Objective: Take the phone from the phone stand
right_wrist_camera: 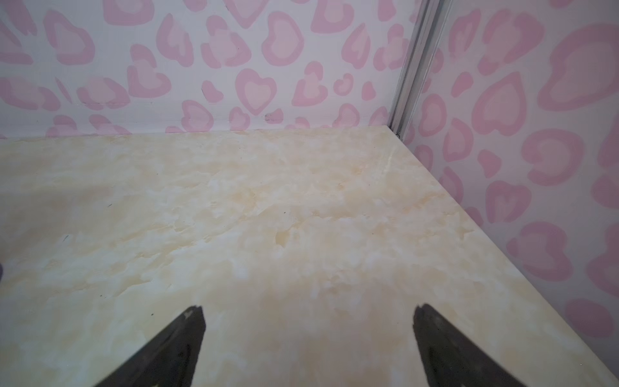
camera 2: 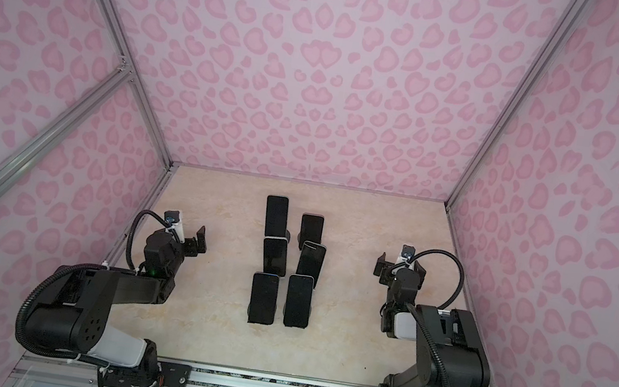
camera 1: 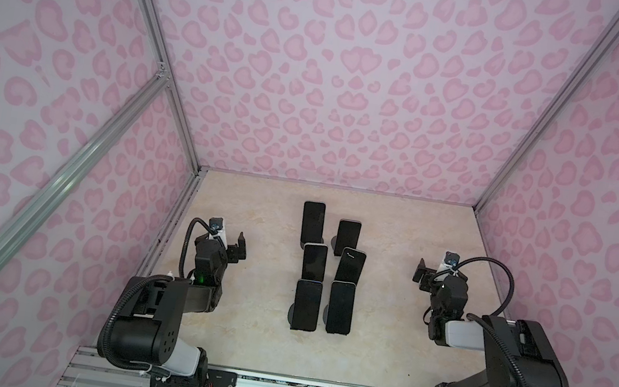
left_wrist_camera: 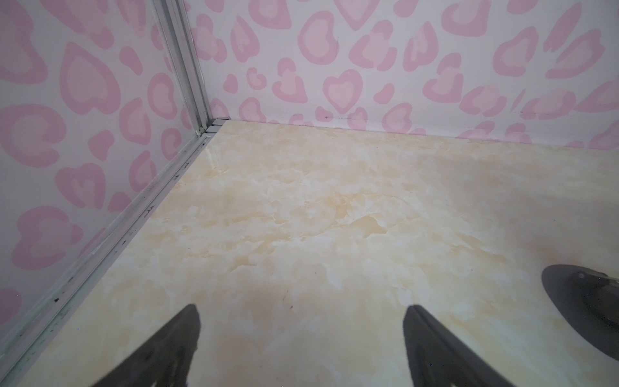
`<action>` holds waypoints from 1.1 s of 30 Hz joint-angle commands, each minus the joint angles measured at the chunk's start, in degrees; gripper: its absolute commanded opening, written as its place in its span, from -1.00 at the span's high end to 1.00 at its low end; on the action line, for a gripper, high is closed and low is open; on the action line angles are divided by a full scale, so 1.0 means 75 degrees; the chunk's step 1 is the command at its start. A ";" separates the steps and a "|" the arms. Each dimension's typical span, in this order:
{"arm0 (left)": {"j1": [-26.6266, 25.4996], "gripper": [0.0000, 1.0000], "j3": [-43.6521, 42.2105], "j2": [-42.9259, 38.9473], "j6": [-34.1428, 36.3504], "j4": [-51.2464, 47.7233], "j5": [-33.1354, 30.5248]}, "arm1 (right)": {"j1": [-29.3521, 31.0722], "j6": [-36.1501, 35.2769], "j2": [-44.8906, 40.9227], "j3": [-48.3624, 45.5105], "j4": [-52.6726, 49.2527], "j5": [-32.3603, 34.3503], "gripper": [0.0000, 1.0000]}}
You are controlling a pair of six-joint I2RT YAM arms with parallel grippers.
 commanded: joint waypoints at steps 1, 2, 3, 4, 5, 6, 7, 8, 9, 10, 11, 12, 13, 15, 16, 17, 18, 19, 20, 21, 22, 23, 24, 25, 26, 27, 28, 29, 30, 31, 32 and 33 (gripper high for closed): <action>0.0014 -0.95 0.0030 -0.0016 0.0026 0.0140 0.0047 | 0.0005 0.0047 0.0027 -0.0045 0.0055 0.0015 -1.00; 0.0010 -0.95 0.0017 -0.0012 0.0020 0.0148 0.0047 | 0.0005 0.0046 0.0027 -0.0045 0.0049 0.0021 -1.00; 0.0011 -0.95 0.0021 -0.0009 0.0020 0.0144 0.0047 | 0.0006 0.0047 0.0026 -0.0058 0.0058 0.0016 -1.00; 0.0014 -0.95 0.0022 -0.0012 0.0020 0.0148 0.0047 | 0.0005 0.0047 0.0020 -0.0050 0.0047 0.0023 -1.00; 0.0016 -0.95 0.0012 -0.0013 0.0020 0.0148 0.0047 | 0.0011 0.0046 0.0024 -0.0053 0.0050 0.0007 -1.00; 0.0006 -0.95 0.0030 -0.0016 0.0020 0.0151 0.0047 | 0.0005 0.0046 0.0026 -0.0044 0.0055 0.0016 -1.00; 0.0008 -0.95 0.0010 -0.0010 0.0020 0.0148 0.0047 | 0.0005 0.0052 0.0026 -0.0050 0.0047 0.0012 -1.00; 0.0007 -0.95 0.0019 -0.0016 0.0021 0.0151 0.0047 | 0.0009 0.0046 0.0027 -0.0052 0.0049 0.0016 -1.00; 0.0014 -0.95 0.0018 -0.0015 0.0020 0.0151 0.0047 | 0.0001 0.0047 0.0024 -0.0052 0.0047 0.0017 -1.00; 0.0008 -0.95 0.0029 -0.0014 0.0020 0.0151 0.0047 | 0.0005 0.0046 0.0018 -0.0053 0.0048 0.0009 -1.00; 0.0015 -0.95 0.0018 -0.0010 0.0020 0.0151 0.0047 | 0.0005 0.0047 0.0020 -0.0051 0.0053 0.0014 -1.00; 0.0005 -0.95 0.0024 -0.0012 0.0023 0.0151 0.0047 | 0.0005 0.0046 0.0027 -0.0048 0.0049 0.0024 -1.00; 0.0011 -0.95 0.0023 -0.0009 0.0024 0.0142 0.0047 | -0.0007 0.0046 0.0018 -0.0044 0.0052 0.0017 -1.00; 0.0009 -0.95 0.0020 -0.0015 0.0020 0.0151 0.0047 | 0.0005 0.0046 0.0032 -0.0040 0.0035 0.0017 -1.00; 0.0011 -0.95 0.0027 -0.0018 0.0026 0.0151 0.0047 | 0.0005 0.0046 0.0027 -0.0050 0.0034 0.0015 -1.00; 0.0009 -0.95 0.0012 -0.0013 0.0021 0.0150 0.0047 | 0.0005 0.0046 0.0027 -0.0041 0.0037 0.0021 -1.00; 0.0005 -0.95 0.0019 -0.0018 0.0020 0.0145 0.0042 | 0.0007 0.0035 0.0027 -0.0047 0.0031 0.0018 -1.00; 0.0008 -0.95 0.0027 -0.0009 0.0024 0.0151 0.0047 | 0.0015 0.0034 0.0027 -0.0035 0.0028 0.0044 -1.00; 0.0014 -0.95 0.0019 -0.0010 0.0020 0.0145 0.0047 | 0.0016 0.0034 0.0027 -0.0040 0.0020 0.0041 -1.00; 0.0014 -0.95 0.0011 -0.0008 0.0020 0.0149 0.0047 | 0.0017 0.0034 0.0029 -0.0035 0.0026 0.0048 -1.00; 0.0007 -0.95 0.0021 -0.0012 0.0022 0.0151 0.0047 | 0.0014 0.0034 0.0035 -0.0030 0.0015 0.0041 -1.00; 0.0014 -0.95 0.0017 -0.0009 0.0026 0.0145 0.0047 | 0.0017 0.0034 0.0034 -0.0015 -0.0011 0.0040 -1.00; 0.0005 -0.95 0.0017 -0.0012 0.0020 0.0151 0.0047 | 0.0008 0.0034 0.0048 -0.0012 -0.0018 0.0029 -1.00; 0.0013 -0.95 0.0019 -0.0012 0.0020 0.0149 0.0047 | 0.0017 0.0034 0.0040 -0.0004 -0.0025 0.0030 -1.00; 0.0011 -0.95 0.0028 -0.0009 0.0022 0.0151 0.0047 | 0.0014 0.0045 0.0050 -0.0006 -0.0024 0.0026 -1.00; 0.0005 -0.95 0.0024 -0.0011 0.0020 0.0144 0.0047 | 0.0016 0.0036 0.0041 -0.0006 -0.0017 0.0032 -1.00; 0.0011 -0.95 0.0011 -0.0013 0.0026 0.0148 0.0047 | 0.0017 0.0034 0.0040 0.0000 -0.0028 0.0038 -1.00; 0.0009 -0.95 0.0025 -0.0016 0.0021 0.0141 0.0047 | 0.0016 0.0028 0.0046 -0.0005 -0.0012 0.0044 -1.00; 0.0013 -0.95 0.0014 -0.0012 0.0020 0.0151 0.0047 | 0.0021 0.0023 0.0033 -0.0001 -0.0023 0.0043 -1.00; 0.0007 -0.95 0.0023 -0.0010 0.0020 0.0151 0.0047 | 0.0028 0.0023 0.0046 -0.0005 -0.0015 0.0045 -1.00; 0.0008 -0.95 0.0029 -0.0006 0.0022 0.0150 0.0047 | 0.0027 0.0023 0.0044 -0.0004 -0.0021 0.0041 -1.00; 0.0016 -0.95 0.0019 -0.0007 0.0020 0.0144 0.0047 | 0.0027 0.0023 0.0049 -0.0002 -0.0029 0.0042 -1.00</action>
